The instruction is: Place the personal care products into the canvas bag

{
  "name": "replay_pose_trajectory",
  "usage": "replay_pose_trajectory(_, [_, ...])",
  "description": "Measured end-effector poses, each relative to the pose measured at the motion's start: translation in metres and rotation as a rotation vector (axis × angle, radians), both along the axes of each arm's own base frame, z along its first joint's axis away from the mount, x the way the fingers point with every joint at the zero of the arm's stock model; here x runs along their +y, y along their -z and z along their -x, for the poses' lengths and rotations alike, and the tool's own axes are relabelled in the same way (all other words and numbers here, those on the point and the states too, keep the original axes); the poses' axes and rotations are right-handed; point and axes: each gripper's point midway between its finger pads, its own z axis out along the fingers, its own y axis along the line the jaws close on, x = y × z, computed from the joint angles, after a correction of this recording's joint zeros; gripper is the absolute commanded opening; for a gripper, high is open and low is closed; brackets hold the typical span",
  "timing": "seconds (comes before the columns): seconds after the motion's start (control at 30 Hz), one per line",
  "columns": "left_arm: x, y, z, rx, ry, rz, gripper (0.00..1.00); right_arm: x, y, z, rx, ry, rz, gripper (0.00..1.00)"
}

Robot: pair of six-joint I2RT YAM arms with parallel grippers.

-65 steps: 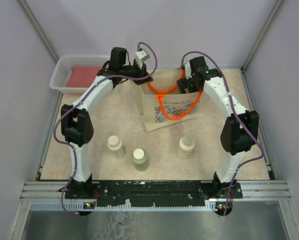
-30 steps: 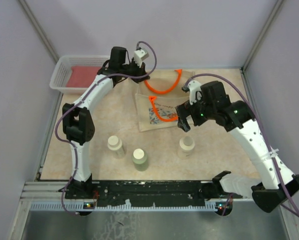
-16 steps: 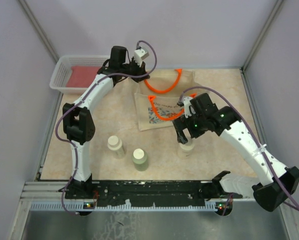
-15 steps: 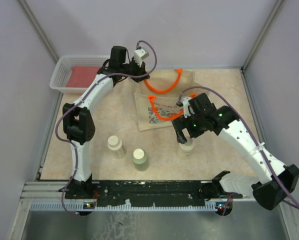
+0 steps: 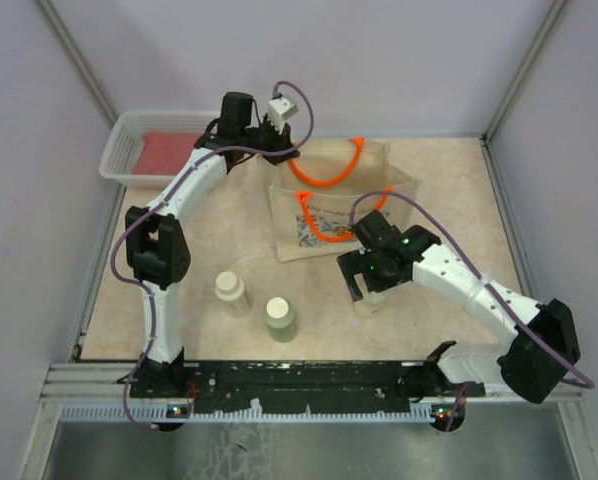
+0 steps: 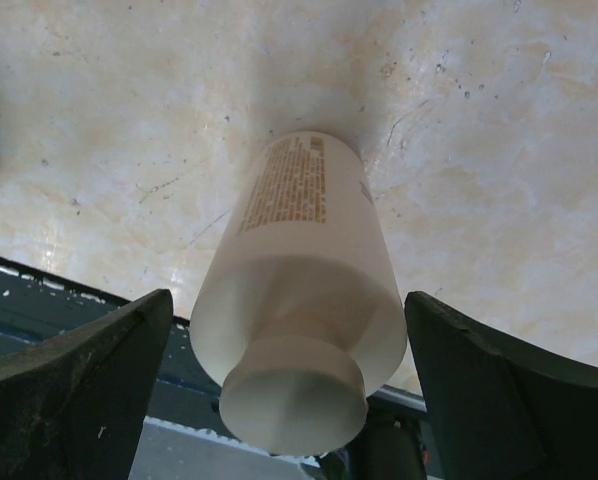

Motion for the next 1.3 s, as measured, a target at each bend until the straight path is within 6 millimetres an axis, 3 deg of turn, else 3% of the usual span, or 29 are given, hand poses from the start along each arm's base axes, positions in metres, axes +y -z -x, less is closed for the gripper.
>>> replay_pose_trajectory(0.17, [0.0,0.0,0.0,0.0,0.001,0.0,0.0,0.0,0.01,-0.005,-0.009,0.041,0.028,0.96])
replay_pose_trajectory(0.27, [0.0,0.0,0.0,0.0,0.001,0.001,0.0,0.001,0.014,-0.01,-0.019,0.062,0.037,0.83])
replay_pose_trajectory(0.5, [-0.001,0.0,0.001,0.001,0.005,0.002,0.0,0.001,0.018,-0.017,-0.038,0.085,0.049,0.4])
replay_pose_trajectory(0.67, [-0.001,0.0,0.002,0.003,0.011,0.006,0.0,0.0,0.018,-0.016,-0.036,0.082,0.054,0.27])
replay_pose_trajectory(0.73, [-0.001,0.002,0.002,0.005,0.012,0.006,0.0,0.0,0.018,-0.015,-0.032,0.083,0.057,0.28])
replay_pose_trajectory(0.83, [-0.001,0.004,0.002,0.007,0.013,0.007,0.0,-0.004,0.018,-0.01,-0.013,0.082,0.074,0.52])
replay_pose_trajectory(0.87, [-0.002,0.004,0.002,0.006,0.014,0.007,0.0,-0.006,0.018,-0.008,-0.007,0.082,0.079,0.55])
replay_pose_trajectory(1.1, [-0.001,0.005,0.001,0.004,0.013,0.009,0.0,-0.009,0.018,-0.003,0.017,0.079,0.096,0.73])
replay_pose_trajectory(1.3, [-0.001,0.005,0.001,0.003,0.012,0.009,0.0,-0.011,0.019,0.0,0.031,0.085,0.104,0.82])
